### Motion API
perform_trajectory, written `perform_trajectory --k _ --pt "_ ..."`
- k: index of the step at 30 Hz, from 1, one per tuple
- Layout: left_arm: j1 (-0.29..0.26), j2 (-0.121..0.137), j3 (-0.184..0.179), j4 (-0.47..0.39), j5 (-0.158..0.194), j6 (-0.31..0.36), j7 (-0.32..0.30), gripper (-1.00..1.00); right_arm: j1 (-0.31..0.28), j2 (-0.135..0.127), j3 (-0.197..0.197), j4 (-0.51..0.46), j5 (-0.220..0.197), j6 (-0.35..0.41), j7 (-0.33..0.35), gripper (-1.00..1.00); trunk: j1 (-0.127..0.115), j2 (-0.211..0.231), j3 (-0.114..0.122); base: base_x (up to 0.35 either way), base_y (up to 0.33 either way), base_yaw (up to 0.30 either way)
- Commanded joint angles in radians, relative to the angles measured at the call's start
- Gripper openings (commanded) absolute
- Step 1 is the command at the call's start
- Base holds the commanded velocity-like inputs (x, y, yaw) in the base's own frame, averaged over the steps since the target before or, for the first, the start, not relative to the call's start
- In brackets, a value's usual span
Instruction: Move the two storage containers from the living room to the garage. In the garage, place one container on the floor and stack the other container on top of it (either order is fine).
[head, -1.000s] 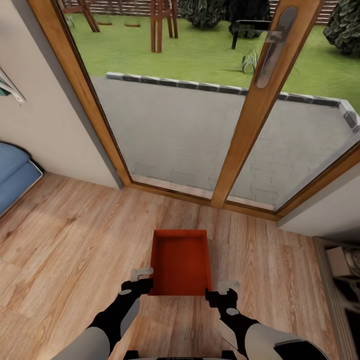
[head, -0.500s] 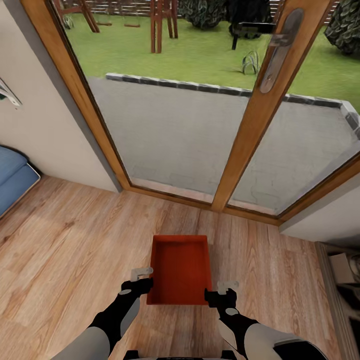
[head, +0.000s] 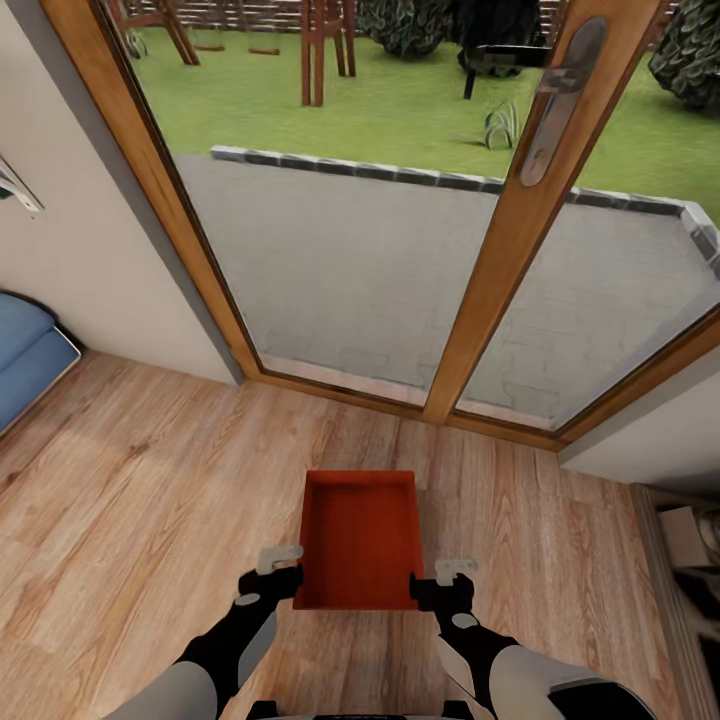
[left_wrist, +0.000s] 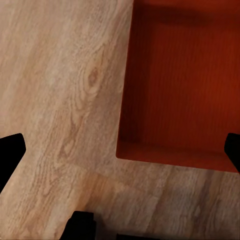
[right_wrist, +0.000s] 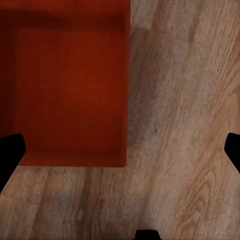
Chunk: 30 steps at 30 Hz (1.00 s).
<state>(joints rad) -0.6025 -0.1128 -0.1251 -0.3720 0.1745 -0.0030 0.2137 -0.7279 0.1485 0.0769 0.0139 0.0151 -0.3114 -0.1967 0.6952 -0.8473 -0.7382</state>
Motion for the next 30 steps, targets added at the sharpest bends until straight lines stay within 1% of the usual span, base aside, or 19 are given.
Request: perform_trajectory --k 1,12,22,30 --pt "0.000 0.001 -0.009 0.001 0.010 -0.001 0.007 1.00 -0.001 0.000 0.008 0.001 0.002 -0.001 -0.007 1.00 0.000 -0.001 -0.001 0.000 0.000 0.000" --pt "0.000 -0.001 -0.012 0.004 0.006 -0.002 0.007 1.00 -0.001 0.001 0.009 0.000 0.003 -0.004 -0.007 1.00 0.000 -0.001 -0.001 0.000 0.000 0.000" --pt "0.000 -0.002 -0.013 0.004 0.007 0.007 0.009 1.00 -0.001 0.000 0.003 -0.002 -0.007 -0.011 -0.006 1.00 0.000 -0.001 -0.001 0.000 0.000 0.000" --pt "0.000 -0.001 -0.013 0.002 0.007 0.006 0.009 1.00 -0.001 0.000 0.009 -0.002 -0.005 -0.012 -0.006 1.00 0.031 -0.057 -0.026 0.000 0.000 0.000"
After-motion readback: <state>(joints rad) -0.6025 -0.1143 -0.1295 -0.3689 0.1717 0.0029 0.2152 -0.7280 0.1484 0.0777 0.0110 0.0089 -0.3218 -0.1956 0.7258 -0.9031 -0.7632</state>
